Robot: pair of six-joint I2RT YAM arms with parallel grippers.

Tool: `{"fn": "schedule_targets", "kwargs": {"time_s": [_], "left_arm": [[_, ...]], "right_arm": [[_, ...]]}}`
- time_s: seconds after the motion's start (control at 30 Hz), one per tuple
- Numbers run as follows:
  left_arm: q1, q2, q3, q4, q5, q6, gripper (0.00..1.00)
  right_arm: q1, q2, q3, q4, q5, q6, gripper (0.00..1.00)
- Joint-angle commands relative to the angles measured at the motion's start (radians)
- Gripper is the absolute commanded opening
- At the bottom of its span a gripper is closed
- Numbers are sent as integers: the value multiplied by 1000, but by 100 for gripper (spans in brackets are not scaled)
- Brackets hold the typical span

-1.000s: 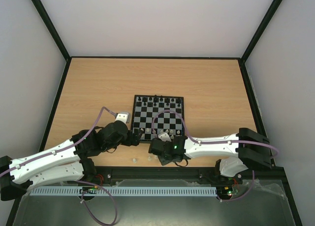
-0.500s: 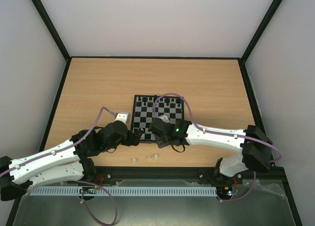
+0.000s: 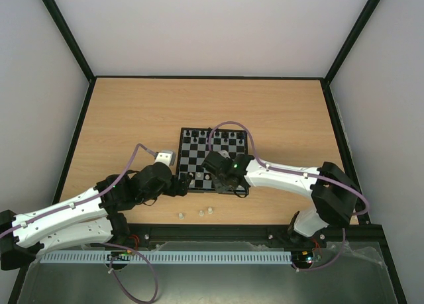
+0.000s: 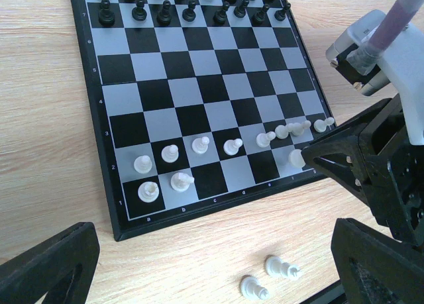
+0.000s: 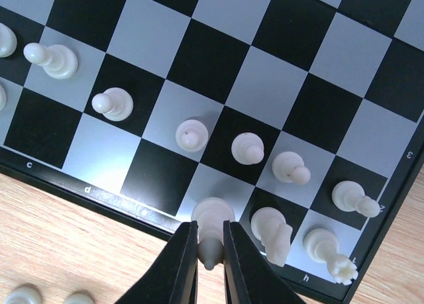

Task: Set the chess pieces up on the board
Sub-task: Place the chess piece on the chessboard, then pick up the chess piece at the center of the board.

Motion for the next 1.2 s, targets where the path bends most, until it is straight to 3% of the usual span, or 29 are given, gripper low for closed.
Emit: {"fn": "schedule_targets", "kwargs": {"time_s": [0.0,0.3,0.6,0.73,0.83,1.03,1.17], "left_arm": [[-6,0,-4,-5,-12,1,99],[-7,13,-3,-8,-10,-1,99],[-6,43,3,-18,2,-6,99],[-6,70,11,-31,12,-12,99],[-5,81,11,-32,15,-20,99],[-8,108,-2,-29,30,-43,99],[-19,133,-12,-57,37,-85,99]], "right_arm": [[-14,24,-16,-1,-15,-34,12],[-34,53,-31,26,-36,-46,15],[-35,-38,-29,18,-69,-51,28],[-36,-136,-42,24,-87,-57,41],[-35,-213,-65,35,-102,-58,57],[-36,-316,-124,53,-143,-52,100],[-36,-360,-149,51,-150,-48,99]]}}
